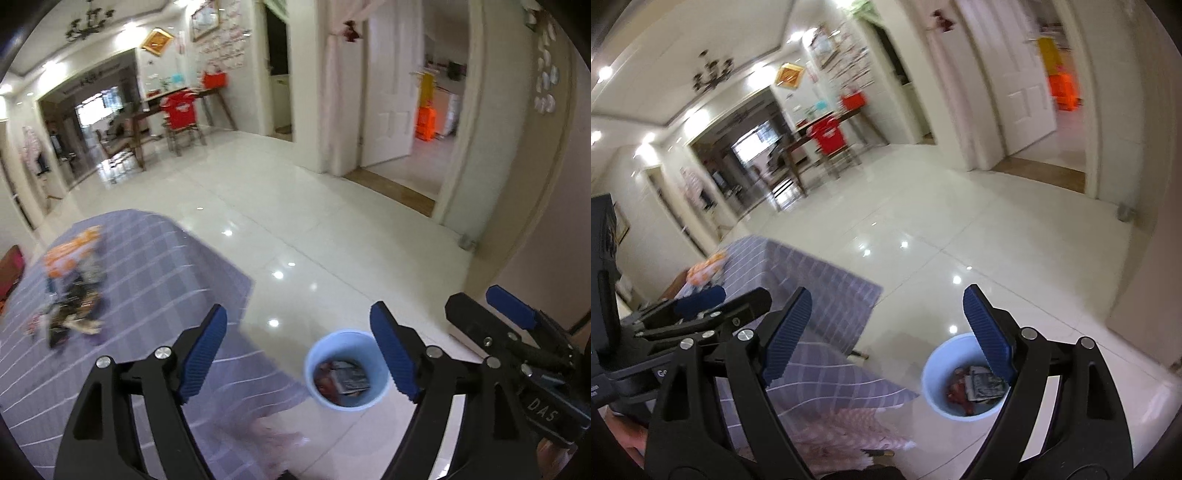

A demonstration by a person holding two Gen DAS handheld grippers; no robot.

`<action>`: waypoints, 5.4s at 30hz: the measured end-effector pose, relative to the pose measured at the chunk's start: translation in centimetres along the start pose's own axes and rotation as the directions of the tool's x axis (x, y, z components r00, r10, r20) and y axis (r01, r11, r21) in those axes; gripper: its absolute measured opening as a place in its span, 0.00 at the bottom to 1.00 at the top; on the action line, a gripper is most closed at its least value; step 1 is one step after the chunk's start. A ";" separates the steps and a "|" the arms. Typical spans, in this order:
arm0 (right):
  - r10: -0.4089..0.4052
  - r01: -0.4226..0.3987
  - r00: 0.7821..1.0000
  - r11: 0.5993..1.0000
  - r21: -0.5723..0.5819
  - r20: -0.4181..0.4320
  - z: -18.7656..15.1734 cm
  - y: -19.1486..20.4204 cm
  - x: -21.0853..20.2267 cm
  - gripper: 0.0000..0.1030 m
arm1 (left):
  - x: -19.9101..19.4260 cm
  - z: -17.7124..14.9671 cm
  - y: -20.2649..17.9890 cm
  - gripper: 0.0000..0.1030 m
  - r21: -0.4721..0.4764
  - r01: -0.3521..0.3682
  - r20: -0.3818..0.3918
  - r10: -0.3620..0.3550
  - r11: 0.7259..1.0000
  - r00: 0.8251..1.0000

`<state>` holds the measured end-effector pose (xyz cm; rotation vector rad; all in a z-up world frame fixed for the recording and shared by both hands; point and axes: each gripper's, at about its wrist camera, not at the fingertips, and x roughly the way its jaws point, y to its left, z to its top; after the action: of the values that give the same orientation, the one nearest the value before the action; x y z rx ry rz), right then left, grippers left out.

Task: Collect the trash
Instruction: 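Move both tools back over the remaining trash on the table, then grasp the black snack wrapper with the left tool while the right grasps the yellow tag, then carry the black wrapper and tag over the blue bin and open both tools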

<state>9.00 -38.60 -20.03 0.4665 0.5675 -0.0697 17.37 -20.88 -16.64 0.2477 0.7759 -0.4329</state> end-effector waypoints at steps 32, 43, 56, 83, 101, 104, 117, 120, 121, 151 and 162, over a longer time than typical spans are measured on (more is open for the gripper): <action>0.063 -0.302 0.910 0.779 -0.549 -0.411 -5.8 30.7 21.5 0.18 | 0.6 -7.4 29.8 0.77 -0.457 -0.159 -0.093 0.131 0.875 0.987; 0.133 -0.329 0.898 0.836 -0.439 -0.420 -4.8 27.4 20.6 0.16 | 4.6 -4.6 29.7 0.46 -0.447 -0.158 -0.119 0.117 0.881 0.986; 0.224 -0.384 0.875 0.861 -0.333 -0.430 -5.2 26.8 17.7 0.07 | -0.2 -7.0 27.5 0.14 -0.478 -0.115 -0.062 0.097 0.871 0.993; 0.091 -0.305 0.909 0.811 -0.500 -0.407 -6.9 29.9 18.5 0.53 | -3.6 -8.4 25.0 0.13 -0.456 -0.125 -0.041 0.120 0.881 0.992; 0.232 -0.366 0.896 0.868 -0.336 -0.379 -3.3 23.2 13.5 0.01 | -4.2 -5.6 19.8 0.13 -0.377 -0.048 0.005 0.054 0.925 0.999; 0.248 -0.349 0.910 0.892 -0.289 -0.332 -2.1 19.8 10.8 0.01 | -4.2 -4.4 16.7 0.13 -0.329 -0.009 0.020 0.016 0.944 1.000; 0.057 -0.083 0.983 0.986 -0.146 -0.175 0.7 3.5 4.0 0.02 | 1.4 -0.4 0.9 0.13 -0.137 0.187 -0.025 -0.192 0.973 0.981; 0.013 -0.033 0.985 0.993 -0.117 -0.170 0.8 1.0 4.7 0.02 | 3.0 -0.1 -1.0 0.13 -0.116 0.191 -0.051 -0.198 0.975 0.979; 0.006 -0.026 0.985 0.994 -0.109 -0.173 0.7 0.3 4.9 0.02 | 3.6 0.0 -1.7 0.13 -0.110 0.195 -0.061 -0.202 0.975 0.977; -0.128 0.128 0.992 0.992 0.021 -0.004 0.5 -8.2 -0.3 0.53 | 8.2 1.2 -9.7 0.24 -0.007 0.252 -0.150 -0.250 0.968 0.957; -0.103 0.103 0.995 0.994 0.029 0.002 0.8 -6.7 -0.6 0.55 | 6.7 1.0 -6.3 0.70 -0.112 0.187 -0.137 -0.201 0.976 0.970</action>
<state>7.62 -44.98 -21.82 0.4649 0.5876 -0.1773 19.35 -28.74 -21.15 0.1125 0.9689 -0.5640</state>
